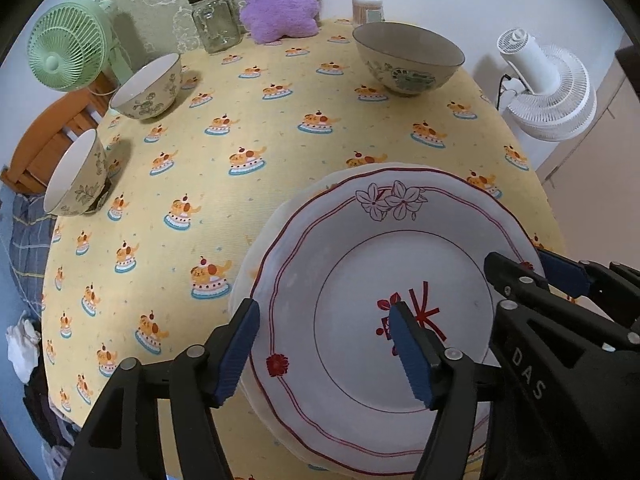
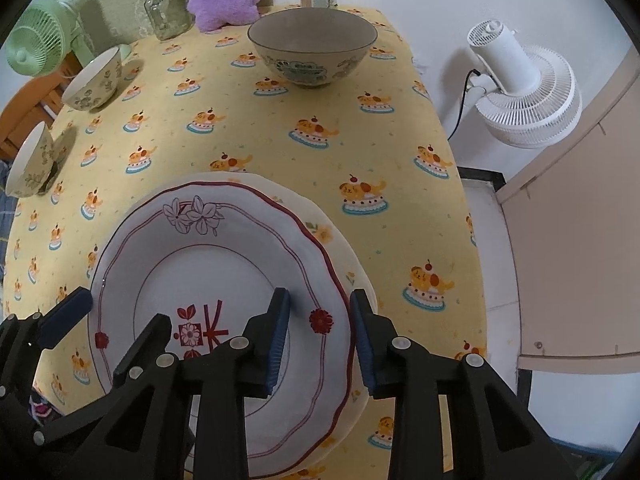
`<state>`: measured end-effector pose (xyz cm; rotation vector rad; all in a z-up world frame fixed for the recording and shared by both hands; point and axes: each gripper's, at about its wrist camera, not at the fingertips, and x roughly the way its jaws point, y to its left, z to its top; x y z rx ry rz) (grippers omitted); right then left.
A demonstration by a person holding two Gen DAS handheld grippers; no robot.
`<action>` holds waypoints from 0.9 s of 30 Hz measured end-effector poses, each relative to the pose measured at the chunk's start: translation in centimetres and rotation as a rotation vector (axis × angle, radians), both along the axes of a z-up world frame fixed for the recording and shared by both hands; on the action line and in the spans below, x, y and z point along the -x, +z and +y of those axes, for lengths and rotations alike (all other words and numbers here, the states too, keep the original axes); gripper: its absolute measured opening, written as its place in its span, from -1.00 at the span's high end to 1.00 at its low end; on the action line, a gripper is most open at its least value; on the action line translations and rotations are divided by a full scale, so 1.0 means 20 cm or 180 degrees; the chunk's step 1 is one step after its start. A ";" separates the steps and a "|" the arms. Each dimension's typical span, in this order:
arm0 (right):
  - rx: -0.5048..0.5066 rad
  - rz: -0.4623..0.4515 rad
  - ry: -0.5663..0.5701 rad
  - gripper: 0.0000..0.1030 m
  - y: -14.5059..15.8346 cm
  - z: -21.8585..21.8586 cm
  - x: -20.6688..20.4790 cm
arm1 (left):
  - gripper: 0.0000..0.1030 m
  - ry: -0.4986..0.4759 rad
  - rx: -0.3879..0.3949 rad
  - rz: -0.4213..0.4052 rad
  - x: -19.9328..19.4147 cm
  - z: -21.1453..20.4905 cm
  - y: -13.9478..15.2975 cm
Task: Organize plates and bowls
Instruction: 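Lower the red-rimmed plate onto the flower-print plates with both grippers, then open both grippers and pull back from the plate stack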
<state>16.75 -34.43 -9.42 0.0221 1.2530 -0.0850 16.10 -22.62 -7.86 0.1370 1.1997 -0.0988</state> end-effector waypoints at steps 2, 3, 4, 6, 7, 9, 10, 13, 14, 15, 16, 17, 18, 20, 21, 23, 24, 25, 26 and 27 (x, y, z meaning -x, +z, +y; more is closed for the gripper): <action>0.0020 0.0021 -0.0009 0.25 0.00 0.01 0.00 | -0.53 -0.0018 0.0027 0.0002 0.00 0.01 0.00; 0.0012 0.0034 -0.0020 0.12 0.00 0.01 0.00 | -0.53 -0.0024 0.0026 0.0001 0.00 0.01 0.00; 0.0005 0.0041 -0.0035 0.11 0.00 0.01 0.00 | -0.53 -0.0024 0.0044 0.0008 0.00 0.02 0.00; 0.0015 0.0049 -0.0052 0.05 0.00 0.02 0.00 | -0.55 -0.0011 0.0087 0.0039 0.00 0.04 0.00; 0.0018 0.0051 -0.0064 0.02 0.00 0.02 0.01 | -0.58 0.0003 0.0107 0.0052 0.00 0.06 0.00; 0.0013 0.0022 -0.0088 -0.10 0.02 0.03 0.02 | -0.62 0.0024 0.0150 0.0058 0.00 0.09 0.01; 0.0016 -0.0011 -0.0100 -0.13 0.04 0.04 0.03 | -0.66 0.0036 0.0172 0.0048 0.00 0.11 0.02; 0.0026 -0.0092 -0.0140 -0.30 0.08 0.06 0.04 | -0.81 0.0016 0.0233 0.0020 0.01 0.17 0.05; 0.0011 -0.0125 -0.0152 -0.46 0.10 0.08 0.05 | -0.88 -0.0020 0.0267 0.0012 0.01 0.18 0.07; -0.0002 -0.0162 -0.0164 -0.62 0.11 0.10 0.06 | -0.88 -0.0059 0.0276 -0.0006 0.02 0.19 0.08; -0.0002 -0.0198 -0.0183 -0.63 0.13 0.12 0.07 | -0.88 -0.0099 0.0270 -0.0045 0.03 0.20 0.10; 0.0003 -0.0234 -0.0202 -0.64 0.15 0.14 0.08 | -0.89 -0.0144 0.0269 -0.0095 0.04 0.21 0.12; 0.0012 -0.0265 -0.0229 -0.64 0.17 0.17 0.10 | -0.89 -0.0193 0.0286 -0.0146 0.05 0.23 0.15; 0.0002 -0.0327 -0.0282 -0.64 0.21 0.22 0.12 | -0.89 -0.0245 0.0304 -0.0207 0.06 0.28 0.18; -0.0005 -0.0373 -0.0313 -0.64 0.24 0.26 0.13 | -0.89 -0.0273 0.0306 -0.0249 0.07 0.31 0.20; -0.0011 -0.0445 -0.0359 -0.64 0.28 0.32 0.15 | -0.89 -0.0301 0.0335 -0.0314 0.08 0.39 0.25; -0.0008 -0.0481 -0.0388 -0.64 0.30 0.35 0.16 | -0.89 -0.0299 0.0345 -0.0336 0.08 0.42 0.26; -0.0008 -0.0515 -0.0422 -0.64 0.32 0.38 0.17 | -0.89 -0.0297 0.0377 -0.0369 0.08 0.47 0.28; -0.0015 -0.0556 -0.0460 -0.64 0.34 0.42 0.18 | -0.89 -0.0300 0.0395 -0.0386 0.08 0.49 0.29; -0.0011 -0.0588 -0.0491 -0.64 0.36 0.45 0.19 | -0.89 -0.0312 0.0401 -0.0424 0.09 0.54 0.31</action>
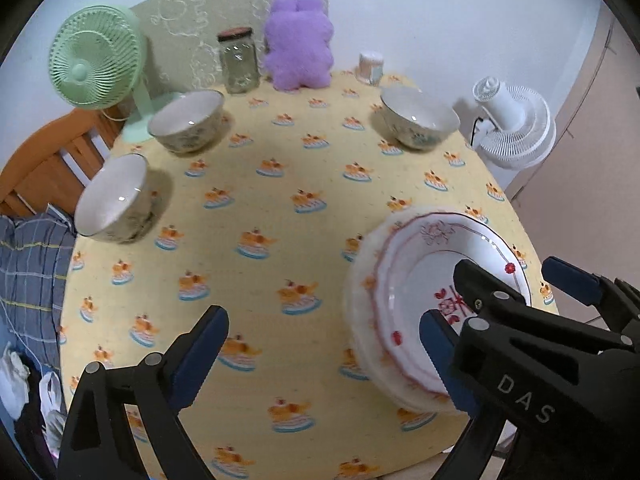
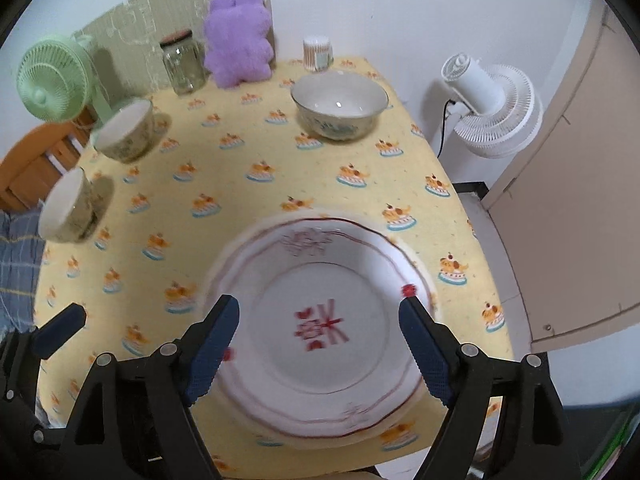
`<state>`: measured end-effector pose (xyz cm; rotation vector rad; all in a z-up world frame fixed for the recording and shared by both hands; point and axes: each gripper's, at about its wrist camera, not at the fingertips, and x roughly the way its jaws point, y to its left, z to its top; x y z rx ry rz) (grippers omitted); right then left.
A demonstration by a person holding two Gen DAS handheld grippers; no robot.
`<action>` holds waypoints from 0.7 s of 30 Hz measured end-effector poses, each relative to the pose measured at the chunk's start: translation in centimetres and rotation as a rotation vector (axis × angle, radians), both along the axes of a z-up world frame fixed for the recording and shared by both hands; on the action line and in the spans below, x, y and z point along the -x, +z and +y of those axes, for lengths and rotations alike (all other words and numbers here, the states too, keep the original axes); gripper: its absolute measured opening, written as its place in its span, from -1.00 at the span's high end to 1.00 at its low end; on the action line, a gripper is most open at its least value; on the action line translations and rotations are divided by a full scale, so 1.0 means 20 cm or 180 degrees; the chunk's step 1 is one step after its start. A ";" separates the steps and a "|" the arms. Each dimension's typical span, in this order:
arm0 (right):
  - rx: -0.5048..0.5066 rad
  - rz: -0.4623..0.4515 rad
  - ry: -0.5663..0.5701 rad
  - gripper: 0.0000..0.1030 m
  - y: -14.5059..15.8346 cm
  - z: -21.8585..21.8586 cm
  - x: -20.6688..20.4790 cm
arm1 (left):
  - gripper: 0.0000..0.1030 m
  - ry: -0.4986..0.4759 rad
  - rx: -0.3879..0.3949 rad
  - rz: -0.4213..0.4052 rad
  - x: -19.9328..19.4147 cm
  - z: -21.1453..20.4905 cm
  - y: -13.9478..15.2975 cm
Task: Organize plates and bowls
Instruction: 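Open both grippers and pull back from the plate stack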
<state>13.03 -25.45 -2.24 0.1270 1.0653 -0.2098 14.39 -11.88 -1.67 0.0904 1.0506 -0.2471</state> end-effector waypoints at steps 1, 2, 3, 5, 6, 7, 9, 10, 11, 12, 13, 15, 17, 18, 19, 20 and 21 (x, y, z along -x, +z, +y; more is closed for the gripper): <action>0.0018 -0.0030 -0.0030 -0.64 0.02 0.03 0.01 | -0.89 -0.0008 0.0014 -0.0032 0.00 0.04 0.01; 0.0040 -0.0071 -0.0054 -0.64 0.04 0.07 0.01 | -0.89 -0.0017 0.0034 -0.0055 0.00 0.07 0.03; 0.0058 -0.0107 -0.0061 -0.64 0.06 0.11 0.02 | -0.89 -0.0022 0.0051 -0.0076 0.00 0.10 0.04; 0.0061 -0.0175 -0.0059 -0.64 0.09 0.18 0.03 | -0.89 0.0003 0.0063 -0.0133 0.00 0.19 0.06; 0.0052 -0.0213 -0.0047 -0.64 0.11 0.22 0.03 | -0.89 0.0020 0.0064 -0.0153 0.00 0.22 0.07; 0.0036 -0.0244 -0.0033 -0.64 0.12 0.26 0.03 | -0.89 0.0038 0.0063 -0.0166 0.00 0.25 0.08; 0.0000 -0.0291 0.0002 -0.64 0.15 0.34 0.02 | -0.89 0.0102 0.0071 -0.0191 -0.01 0.34 0.10; 0.0003 -0.0323 0.0003 -0.64 0.17 0.37 0.02 | -0.89 0.0134 0.0083 -0.0204 -0.01 0.37 0.12; 0.0012 -0.0384 -0.0006 -0.64 0.20 0.41 0.02 | -0.89 0.0187 0.0101 -0.0238 -0.02 0.42 0.14; 0.0000 -0.0431 0.0004 -0.64 0.21 0.43 0.02 | -0.89 0.0221 0.0100 -0.0259 -0.02 0.44 0.15; -0.0019 -0.0460 0.0037 -0.65 0.23 0.46 0.01 | -0.89 0.0254 0.0093 -0.0276 -0.03 0.47 0.16; -0.0035 -0.0476 0.0134 -0.68 0.24 0.50 -0.03 | -0.89 0.0336 0.0073 -0.0311 -0.04 0.52 0.18; -0.0033 -0.0490 0.0226 -0.68 0.26 0.54 -0.08 | -0.89 0.0418 0.0063 -0.0331 -0.06 0.55 0.18; -0.0033 -0.0492 0.0266 -0.68 0.26 0.55 -0.10 | -0.89 0.0468 0.0057 -0.0337 -0.08 0.57 0.19; -0.0030 -0.0492 0.0309 -0.68 0.27 0.57 -0.13 | -0.89 0.0506 0.0049 -0.0353 -0.09 0.59 0.19; -0.0029 -0.0503 0.0372 -0.68 0.27 0.59 -0.16 | -0.89 0.0554 0.0026 -0.0383 -0.11 0.60 0.19; -0.0032 -0.0508 0.0422 -0.68 0.26 0.60 -0.19 | -0.88 0.0610 -0.0012 -0.0401 -0.12 0.61 0.19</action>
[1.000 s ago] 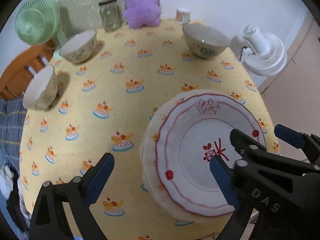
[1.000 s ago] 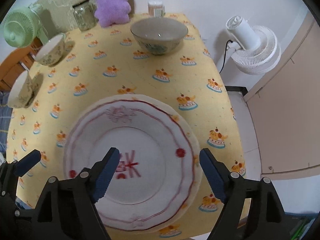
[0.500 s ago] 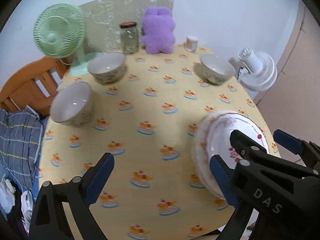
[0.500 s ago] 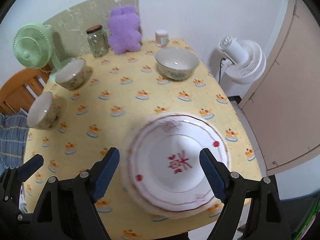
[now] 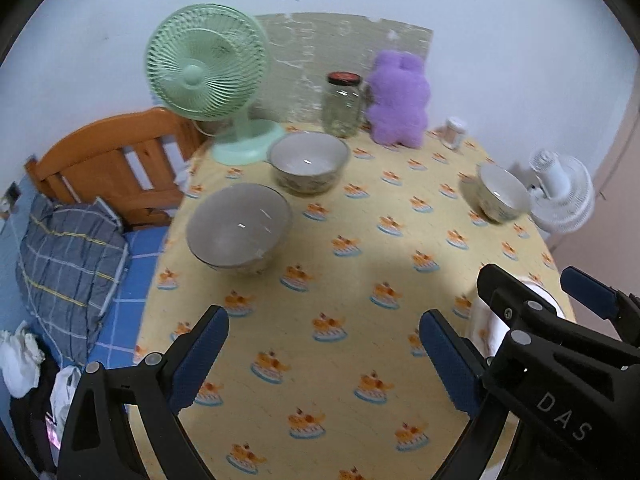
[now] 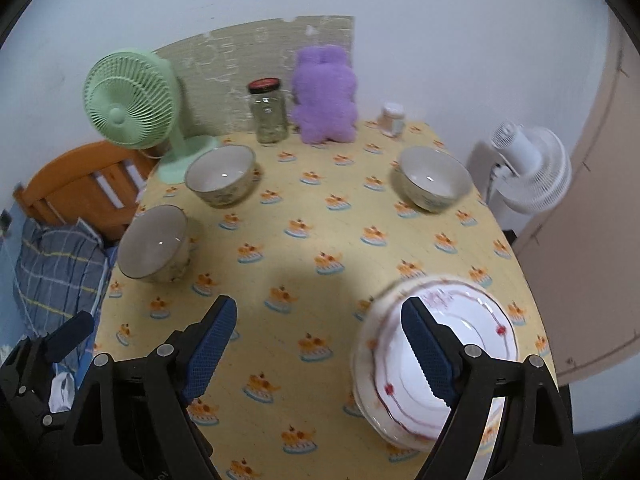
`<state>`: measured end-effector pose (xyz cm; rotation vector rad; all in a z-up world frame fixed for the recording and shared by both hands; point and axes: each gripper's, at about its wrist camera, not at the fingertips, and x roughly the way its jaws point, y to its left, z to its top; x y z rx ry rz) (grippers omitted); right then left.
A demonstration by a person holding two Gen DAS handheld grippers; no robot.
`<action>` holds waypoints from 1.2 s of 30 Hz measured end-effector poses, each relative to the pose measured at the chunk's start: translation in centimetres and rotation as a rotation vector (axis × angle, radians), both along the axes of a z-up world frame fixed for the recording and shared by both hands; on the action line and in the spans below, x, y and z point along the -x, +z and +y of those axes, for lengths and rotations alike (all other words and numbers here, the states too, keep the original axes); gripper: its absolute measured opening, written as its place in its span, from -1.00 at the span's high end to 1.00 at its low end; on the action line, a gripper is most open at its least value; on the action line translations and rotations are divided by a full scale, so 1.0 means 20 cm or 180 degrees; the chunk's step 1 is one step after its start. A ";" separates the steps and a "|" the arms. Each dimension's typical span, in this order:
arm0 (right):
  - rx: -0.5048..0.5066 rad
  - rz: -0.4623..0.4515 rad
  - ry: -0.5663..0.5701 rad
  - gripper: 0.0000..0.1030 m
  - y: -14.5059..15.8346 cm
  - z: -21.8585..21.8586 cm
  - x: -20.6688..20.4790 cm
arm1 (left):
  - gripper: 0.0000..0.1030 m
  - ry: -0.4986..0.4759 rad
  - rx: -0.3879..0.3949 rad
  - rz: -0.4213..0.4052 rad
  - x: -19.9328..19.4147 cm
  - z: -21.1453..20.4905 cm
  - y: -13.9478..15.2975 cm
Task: Organize plates and bowls
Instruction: 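Open both grippers and pull back from the plate stack, then move both grippers to the rim of the large grey-lined bowl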
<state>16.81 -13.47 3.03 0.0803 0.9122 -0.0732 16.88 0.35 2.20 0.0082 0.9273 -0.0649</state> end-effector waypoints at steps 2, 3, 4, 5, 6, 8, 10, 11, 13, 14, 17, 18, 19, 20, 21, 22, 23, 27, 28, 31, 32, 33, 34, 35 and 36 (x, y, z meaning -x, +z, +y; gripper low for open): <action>0.0030 0.0039 0.0062 -0.68 -0.01 0.03 -0.05 | -0.87 0.0078 -0.0042 -0.0001 -0.03 0.02 0.00; 0.0074 0.0034 0.0089 -0.68 -0.01 0.05 -0.08 | -0.86 0.0141 -0.0059 -0.0038 -0.04 0.04 0.00; 0.0084 0.0006 0.0122 -0.68 -0.01 0.06 -0.10 | -0.86 0.0199 -0.0064 -0.0081 -0.05 0.06 0.00; 0.0072 -0.0053 0.0212 -0.68 -0.01 0.09 -0.13 | -0.86 0.0242 -0.0070 -0.0092 -0.07 0.09 -0.01; 0.0064 -0.0055 0.0266 -0.68 -0.01 0.11 -0.15 | -0.86 0.0267 -0.0075 -0.0083 -0.08 0.10 -0.02; 0.0034 -0.0001 0.0320 -0.68 -0.03 0.16 -0.21 | -0.85 0.0308 -0.0094 -0.0062 -0.12 0.15 -0.03; -0.0005 0.0009 0.0321 -0.68 -0.04 0.21 -0.25 | -0.85 0.0347 -0.0109 -0.0066 -0.17 0.21 -0.03; -0.0011 0.0008 0.0313 -0.68 -0.04 0.24 -0.28 | -0.84 0.0368 -0.0106 -0.0074 -0.20 0.25 -0.04; -0.0022 0.0021 0.0242 -0.68 -0.05 0.29 -0.33 | -0.82 0.0375 -0.0064 -0.0062 -0.25 0.29 -0.04; -0.0058 0.0006 0.0223 -0.68 -0.05 0.32 -0.36 | -0.81 0.0365 -0.0047 -0.0060 -0.28 0.32 -0.05; -0.0116 -0.0029 0.0195 -0.68 -0.06 0.41 -0.43 | -0.78 0.0325 -0.0076 -0.0052 -0.38 0.41 -0.06; -0.0138 -0.0043 0.0209 -0.68 -0.07 0.43 -0.44 | -0.77 0.0314 -0.0093 -0.0054 -0.40 0.43 -0.07; -0.0149 -0.0039 0.0206 -0.68 -0.08 0.46 -0.47 | -0.74 0.0302 -0.0099 -0.0046 -0.42 0.44 -0.08; -0.0163 -0.0025 0.0197 -0.68 -0.09 0.48 -0.49 | -0.73 0.0288 -0.0084 -0.0019 -0.46 0.48 -0.11; -0.0186 -0.0008 0.0189 -0.68 -0.11 0.51 -0.52 | -0.71 0.0293 -0.0069 0.0000 -0.48 0.50 -0.12; -0.0213 0.0000 0.0166 -0.68 -0.12 0.53 -0.54 | -0.64 0.0299 -0.0051 0.0014 -0.51 0.53 -0.14; -0.0221 0.0002 0.0143 -0.68 -0.14 0.55 -0.56 | -0.61 0.0278 -0.0044 0.0036 -0.54 0.56 -0.16; -0.0191 0.0015 0.0059 -0.64 -0.19 0.63 -0.63 | -0.44 0.0237 -0.0063 0.0082 -0.64 0.62 -0.24; -0.0191 0.0022 0.0054 -0.62 -0.20 0.65 -0.65 | -0.39 0.0229 -0.0060 0.0097 -0.66 0.62 -0.25; -0.0211 0.0091 0.0013 -0.44 -0.25 0.68 -0.70 | -0.32 0.0204 -0.0049 0.0125 -0.72 0.65 -0.31; -0.0225 0.0112 0.0002 -0.39 -0.27 0.69 -0.72 | -0.22 0.0198 -0.0042 0.0133 -0.73 0.66 -0.32; -0.0224 0.0124 -0.0011 -0.34 -0.29 0.70 -0.74 | -0.17 0.0191 -0.0037 0.0149 -0.75 0.67 -0.34; -0.0218 0.0139 -0.0021 -0.31 -0.31 0.71 -0.75 | -0.09 0.0190 -0.0033 0.0161 -0.77 0.68 -0.35; -0.0214 0.0154 -0.0025 -0.25 -0.33 0.72 -0.77 | -0.02 0.0188 -0.0017 0.0189 -0.79 0.69 -0.38; -0.0212 0.0167 -0.0025 -0.19 -0.34 0.72 -0.79 | 0.01 0.0179 -0.0003 0.0211 -0.80 0.69 -0.39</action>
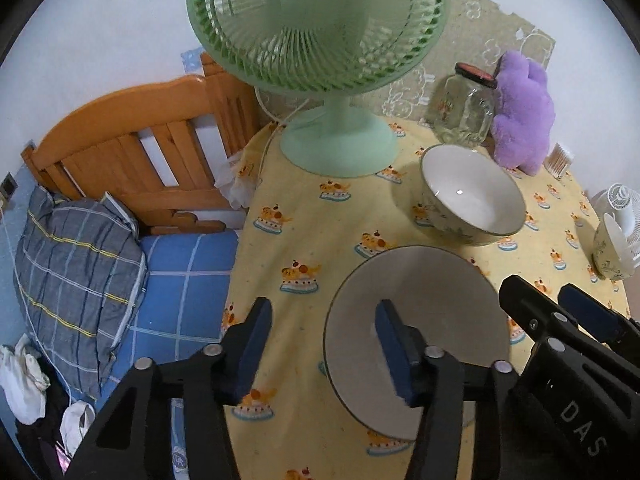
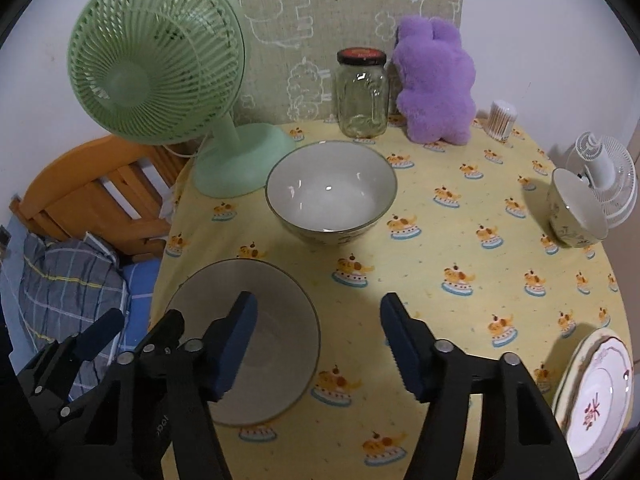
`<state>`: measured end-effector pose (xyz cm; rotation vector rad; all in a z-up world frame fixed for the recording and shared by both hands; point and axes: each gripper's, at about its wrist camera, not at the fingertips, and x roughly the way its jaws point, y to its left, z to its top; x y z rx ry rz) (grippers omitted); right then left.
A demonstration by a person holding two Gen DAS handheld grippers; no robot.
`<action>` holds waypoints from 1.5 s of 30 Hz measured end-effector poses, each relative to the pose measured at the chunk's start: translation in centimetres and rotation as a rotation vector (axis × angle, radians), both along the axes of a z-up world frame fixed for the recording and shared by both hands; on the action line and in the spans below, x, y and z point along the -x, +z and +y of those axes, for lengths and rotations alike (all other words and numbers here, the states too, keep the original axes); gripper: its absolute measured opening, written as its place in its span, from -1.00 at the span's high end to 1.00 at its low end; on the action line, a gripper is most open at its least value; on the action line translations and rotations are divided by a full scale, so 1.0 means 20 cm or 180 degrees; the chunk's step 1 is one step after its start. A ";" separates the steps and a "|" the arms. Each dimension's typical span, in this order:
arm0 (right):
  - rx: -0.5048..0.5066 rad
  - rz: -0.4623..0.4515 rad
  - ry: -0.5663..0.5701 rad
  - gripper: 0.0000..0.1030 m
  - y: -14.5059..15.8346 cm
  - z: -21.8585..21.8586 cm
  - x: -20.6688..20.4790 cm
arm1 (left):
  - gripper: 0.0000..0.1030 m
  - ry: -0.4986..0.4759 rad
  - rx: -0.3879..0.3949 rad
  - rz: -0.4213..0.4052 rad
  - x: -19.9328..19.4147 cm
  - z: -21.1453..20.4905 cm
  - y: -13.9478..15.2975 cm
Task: Organize plates and bowls
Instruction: 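Move both grippers to the rim of the large grey-lined bowl, then close both grippers on the grey-lined bowl's rim, then lift the grey-lined bowl and carry it toward the plate stack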
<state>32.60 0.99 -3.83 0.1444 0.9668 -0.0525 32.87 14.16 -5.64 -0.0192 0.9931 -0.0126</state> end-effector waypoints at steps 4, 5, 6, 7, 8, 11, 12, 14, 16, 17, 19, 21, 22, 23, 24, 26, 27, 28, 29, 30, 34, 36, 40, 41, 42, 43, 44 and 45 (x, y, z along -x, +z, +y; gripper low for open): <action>-0.0006 0.0080 0.0005 0.01 -0.08 0.03 -0.05 | 0.18 -0.0041 0.0049 0.0098 -0.05 0.01 -0.07; -0.0022 0.0114 0.0009 0.07 -0.10 0.03 -0.07 | 0.22 -0.0058 0.0052 0.0118 -0.05 0.01 -0.09; -0.0034 0.0138 0.0018 0.15 -0.12 0.04 -0.08 | 0.23 -0.0072 0.0055 0.0128 -0.06 0.01 -0.11; -0.0056 0.0175 0.0038 0.22 -0.14 0.04 -0.09 | 0.27 -0.0081 0.0060 0.0134 -0.06 0.00 -0.12; -0.0073 0.0213 0.0051 0.35 -0.16 0.04 -0.10 | 0.32 -0.0087 0.0078 0.0158 -0.07 0.00 -0.14; -0.0059 0.0218 0.0039 0.41 -0.18 0.05 -0.11 | 0.41 -0.0123 0.0143 0.0179 -0.07 0.00 -0.15; -0.0060 0.0215 0.0037 0.42 -0.18 0.05 -0.11 | 0.44 -0.0141 0.0152 0.0172 -0.07 0.00 -0.15; -0.0049 0.0222 0.0029 0.43 -0.18 0.06 -0.12 | 0.52 -0.0205 0.0189 0.0183 -0.08 -0.02 -0.15; -0.0010 0.0230 0.0028 0.49 -0.18 0.06 -0.12 | 0.52 -0.0227 0.0180 0.0190 -0.08 -0.03 -0.15; 0.0009 0.0251 0.0034 0.49 -0.18 0.06 -0.12 | 0.52 -0.0221 0.0163 0.0194 -0.07 -0.04 -0.15; 0.0013 0.0268 0.0030 0.49 -0.18 0.07 -0.11 | 0.52 -0.0225 0.0165 0.0208 -0.07 -0.04 -0.15; 0.0024 0.0281 0.0024 0.48 -0.17 0.07 -0.10 | 0.52 -0.0233 0.0144 0.0220 -0.06 -0.04 -0.15; 0.0035 0.0289 0.0017 0.48 -0.17 0.07 -0.09 | 0.53 -0.0248 0.0116 0.0221 -0.05 -0.05 -0.14; 0.0040 0.0302 0.0006 0.48 -0.16 0.07 -0.07 | 0.52 -0.0260 0.0099 0.0220 -0.05 -0.05 -0.14; 0.0035 0.0312 -0.0005 0.48 -0.16 0.07 -0.06 | 0.52 -0.0282 0.0073 0.0217 -0.03 -0.06 -0.13; -0.0003 0.0347 -0.0046 0.48 -0.15 0.05 -0.03 | 0.53 -0.0317 0.0044 0.0220 0.00 -0.08 -0.12; -0.0013 0.0357 -0.0064 0.48 -0.15 0.04 -0.01 | 0.53 -0.0330 0.0045 0.0224 0.02 -0.08 -0.12; -0.0009 0.0363 -0.0078 0.48 -0.14 0.03 0.01 | 0.52 -0.0342 0.0051 0.0235 0.03 -0.09 -0.11; 0.0007 0.0368 -0.0086 0.48 -0.13 0.02 0.04 | 0.52 -0.0355 0.0054 0.0251 0.06 -0.11 -0.11; 0.0016 0.0372 -0.0090 0.48 -0.13 0.01 0.06 | 0.52 -0.0362 0.0052 0.0261 0.08 -0.12 -0.11; 0.0004 0.0417 -0.0102 0.48 -0.11 -0.05 0.15 | 0.52 -0.0382 0.0029 0.0303 0.18 -0.19 -0.09; -0.0002 0.0439 -0.0095 0.48 -0.09 -0.08 0.20 | 0.52 -0.0374 0.0023 0.0317 0.23 -0.22 -0.09; -0.0019 0.0471 -0.0046 0.48 -0.07 -0.17 0.31 | 0.52 -0.0327 0.0006 0.0346 0.34 -0.30 -0.06; -0.0012 0.0478 -0.0028 0.48 -0.06 -0.19 0.34 | 0.52 -0.0312 0.0009 0.0352 0.38 -0.32 -0.05; -0.0006 0.0479 -0.0016 0.48 -0.06 -0.20 0.36 | 0.52 -0.0305 0.0008 0.0346 0.40 -0.34 -0.05; 0.0003 0.0477 0.0000 0.48 -0.05 -0.22 0.39 | 0.52 -0.0295 0.0007 0.0344 0.43 -0.36 -0.04; 0.0009 0.0478 0.0026 0.48 -0.04 -0.25 0.41 | 0.52 -0.0278 0.0006 0.0346 0.45 -0.38 -0.04; 0.0008 0.0483 0.0049 0.48 -0.04 -0.27 0.44 | 0.52 -0.0251 0.0010 0.0346 0.48 -0.40 -0.03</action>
